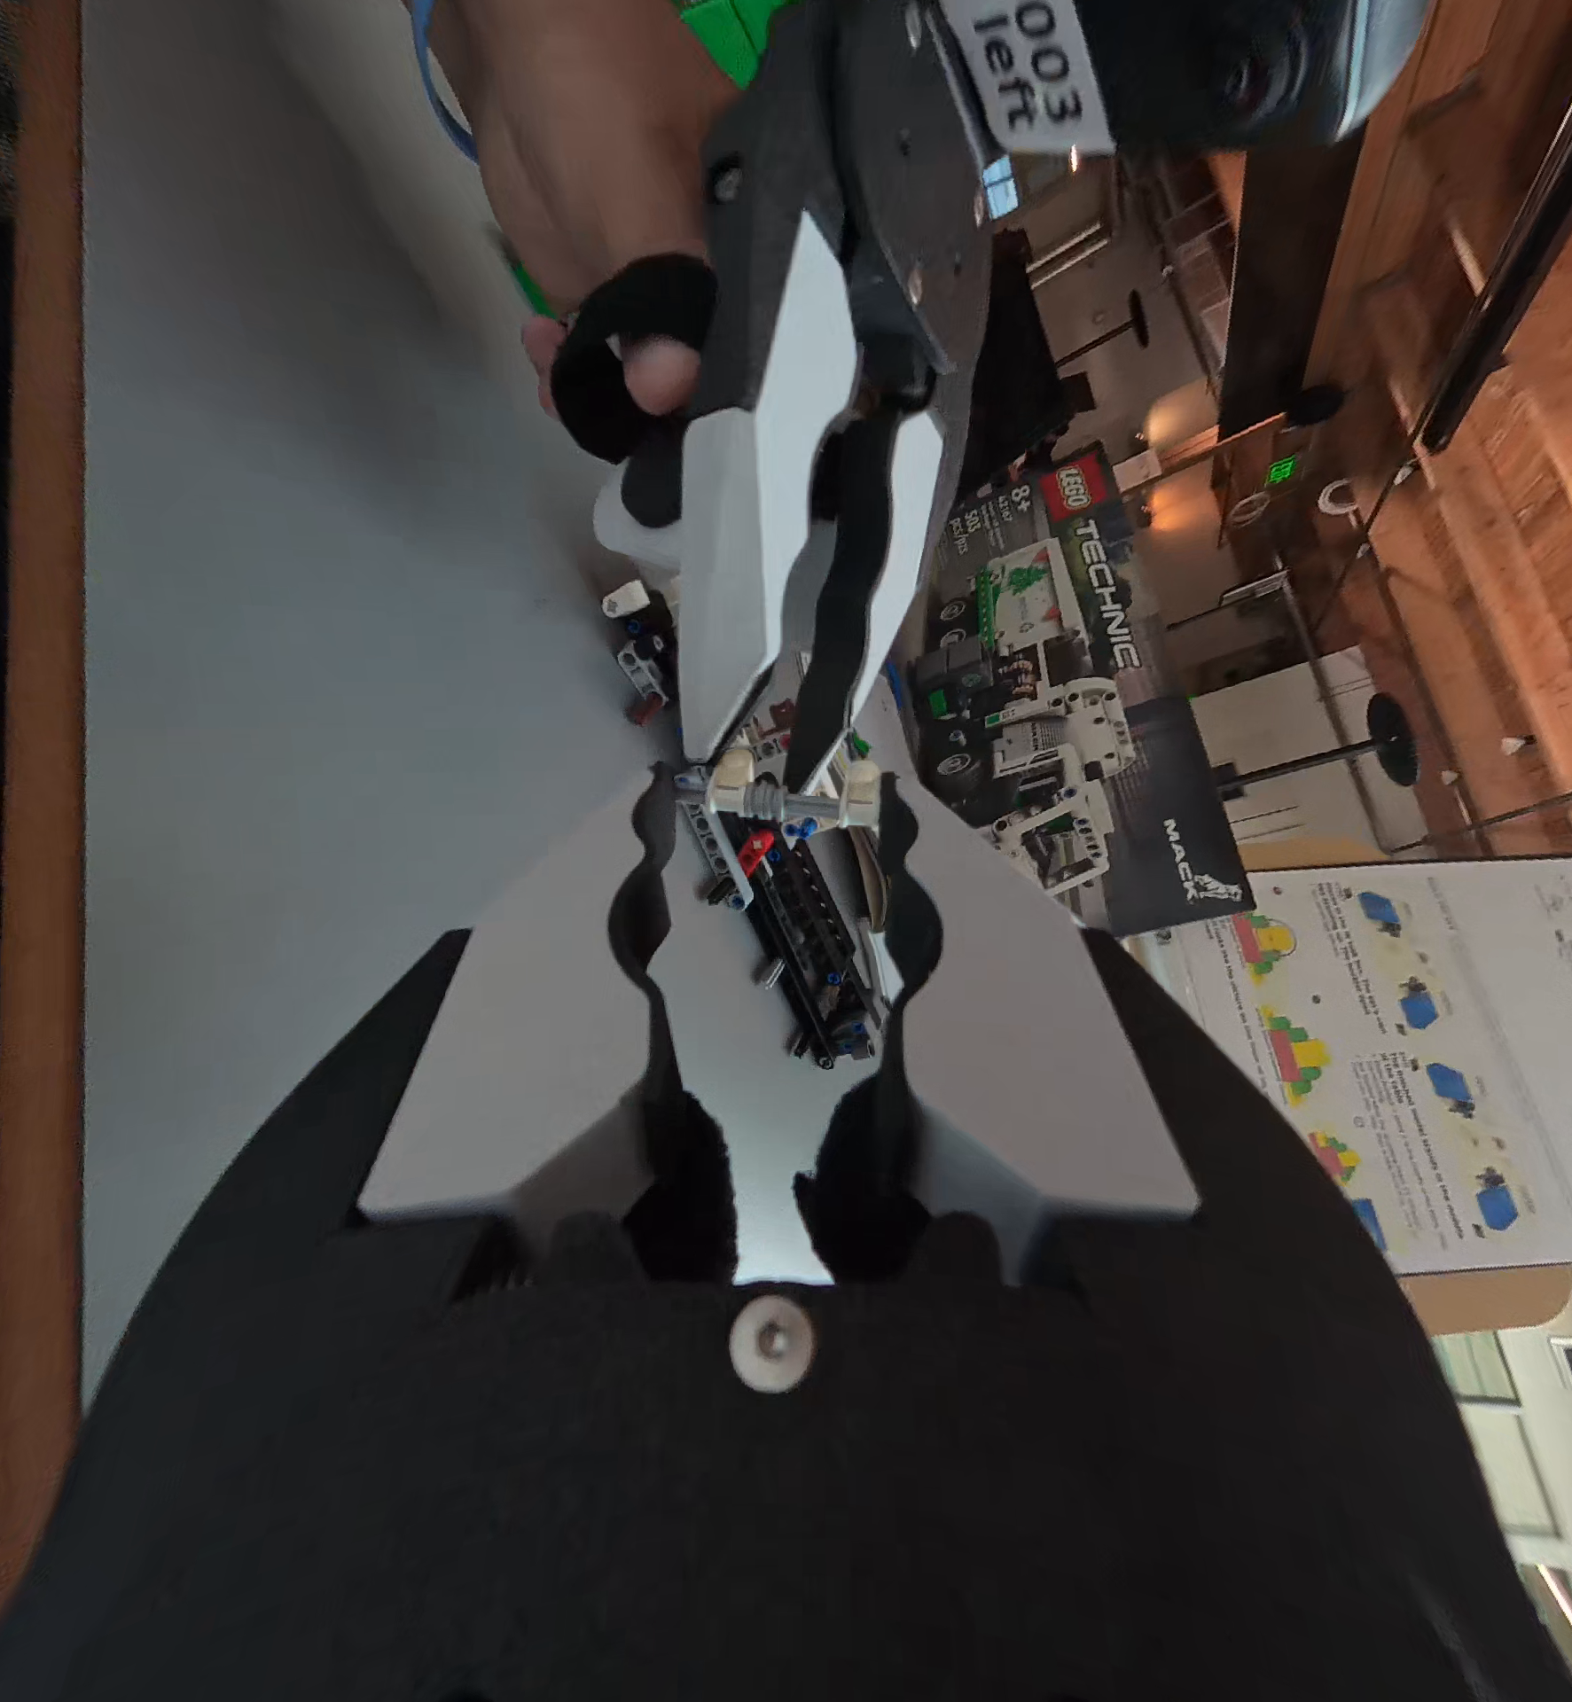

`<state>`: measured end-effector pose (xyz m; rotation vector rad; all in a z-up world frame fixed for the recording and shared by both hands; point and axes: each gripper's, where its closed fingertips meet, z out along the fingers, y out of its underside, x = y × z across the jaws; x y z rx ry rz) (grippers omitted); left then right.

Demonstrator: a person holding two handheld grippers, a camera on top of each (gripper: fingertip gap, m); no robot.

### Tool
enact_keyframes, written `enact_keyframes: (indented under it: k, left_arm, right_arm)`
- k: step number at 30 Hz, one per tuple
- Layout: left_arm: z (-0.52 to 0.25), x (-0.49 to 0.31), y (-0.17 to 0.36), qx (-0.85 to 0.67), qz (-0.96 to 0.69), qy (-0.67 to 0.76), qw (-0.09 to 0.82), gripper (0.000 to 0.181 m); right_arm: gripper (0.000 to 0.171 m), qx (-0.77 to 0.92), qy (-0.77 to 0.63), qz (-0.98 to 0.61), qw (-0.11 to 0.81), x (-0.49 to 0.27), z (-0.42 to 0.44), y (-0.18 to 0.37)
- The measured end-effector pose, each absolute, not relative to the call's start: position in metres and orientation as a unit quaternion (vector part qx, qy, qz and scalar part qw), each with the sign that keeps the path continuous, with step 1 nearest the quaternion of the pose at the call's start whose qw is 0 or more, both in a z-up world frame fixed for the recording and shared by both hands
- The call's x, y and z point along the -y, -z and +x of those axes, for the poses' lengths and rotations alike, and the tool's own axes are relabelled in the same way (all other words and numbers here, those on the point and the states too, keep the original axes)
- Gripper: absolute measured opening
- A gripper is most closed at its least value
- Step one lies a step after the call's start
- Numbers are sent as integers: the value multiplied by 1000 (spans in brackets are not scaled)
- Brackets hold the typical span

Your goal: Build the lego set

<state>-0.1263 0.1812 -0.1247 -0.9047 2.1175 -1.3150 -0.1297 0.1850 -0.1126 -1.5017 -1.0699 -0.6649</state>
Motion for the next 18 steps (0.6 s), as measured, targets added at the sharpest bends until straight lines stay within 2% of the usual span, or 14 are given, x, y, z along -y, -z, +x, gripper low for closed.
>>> enact_keyframes:
  k: [5, 8, 11, 14, 18]
  left_arm:
    - [-135, -166, 109, -729, -345, 576, 133, 25]
    - [-136, -162, 120, -745, -342, 557, 130, 11]
    - [-136, -163, 115, -740, -345, 563, 128, 5]
    - [-132, -173, 111, -736, -343, 559, 165, 5]
    - [-135, -179, 88, -719, -299, 580, 240, 5]
  right_arm:
    - [42, 497, 337, -587, 544, -186, -143, 120]
    - [47, 506, 346, -569, 548, -186, -150, 121]
    - [52, 489, 333, -578, 562, -187, -149, 116]
    - [56, 426, 236, -649, 584, -187, -142, 114]
    - [56, 264, -26, -751, 605, -186, -140, 109]
